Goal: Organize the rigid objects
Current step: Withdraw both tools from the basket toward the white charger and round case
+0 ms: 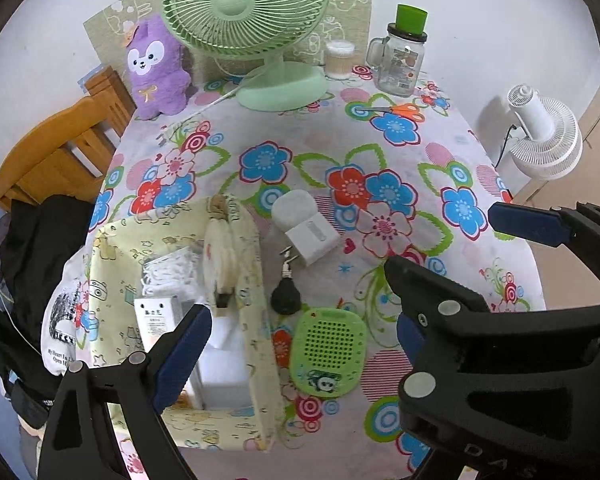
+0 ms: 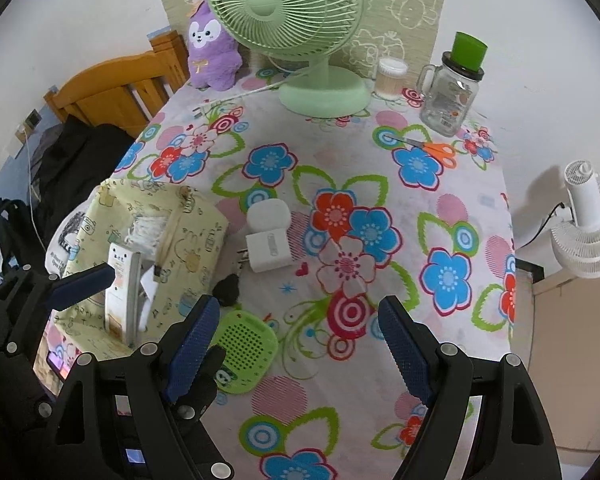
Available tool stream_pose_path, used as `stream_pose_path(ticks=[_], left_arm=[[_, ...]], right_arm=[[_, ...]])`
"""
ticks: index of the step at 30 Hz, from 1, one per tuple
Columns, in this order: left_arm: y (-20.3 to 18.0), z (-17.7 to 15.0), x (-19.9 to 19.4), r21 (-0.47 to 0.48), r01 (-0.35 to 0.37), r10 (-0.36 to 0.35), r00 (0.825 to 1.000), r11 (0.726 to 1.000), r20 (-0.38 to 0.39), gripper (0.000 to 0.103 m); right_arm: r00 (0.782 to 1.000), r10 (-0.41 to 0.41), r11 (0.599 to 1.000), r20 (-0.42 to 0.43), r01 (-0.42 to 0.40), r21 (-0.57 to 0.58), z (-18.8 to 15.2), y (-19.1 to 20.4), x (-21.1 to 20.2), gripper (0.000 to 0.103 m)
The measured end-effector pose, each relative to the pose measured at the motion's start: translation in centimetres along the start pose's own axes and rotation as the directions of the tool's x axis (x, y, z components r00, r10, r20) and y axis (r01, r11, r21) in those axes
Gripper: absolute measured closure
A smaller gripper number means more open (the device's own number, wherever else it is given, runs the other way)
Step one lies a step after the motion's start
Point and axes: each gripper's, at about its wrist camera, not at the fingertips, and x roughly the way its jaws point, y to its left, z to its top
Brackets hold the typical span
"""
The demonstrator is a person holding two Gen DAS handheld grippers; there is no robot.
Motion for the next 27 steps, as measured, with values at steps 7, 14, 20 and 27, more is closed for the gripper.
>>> stream_pose_path(ticks=[7,14,20,27], left_arm=[[-1.8,-0.2,0.3,-0.027,0.014,-0.014,1.0,1.0,-0.007,0.008],[-3.0,-0.1,0.9,-0.053,0.02,-0.021,1.0,0.998,-0.008,0.008],[-3.6,0.0,1.7,-0.091,0.015,-0.016,1.0,0.996,-0.018,0.008],[-4.4,0.7,2.7,-0.119,-0.004,0.002,1.0,0.993,-0.018,0.008]], right_arm=[[1.0,0.011,1.0,-0.016,-0.011,0.003,-0.9,-2.0,-0.1,0.019],[1.0,0.03,1.0,-0.006,-0.03,-0.007,-1.4,-3.9,-0.2,0.019],[0.999,0.045,0.999,-0.018,-0.046,-0.017,-1.6,-5.3,0.4,0.019],[0.998,0.057,0.997,-0.022,-0.058,-0.043,-1.2,-6.6,1.2,0.019]])
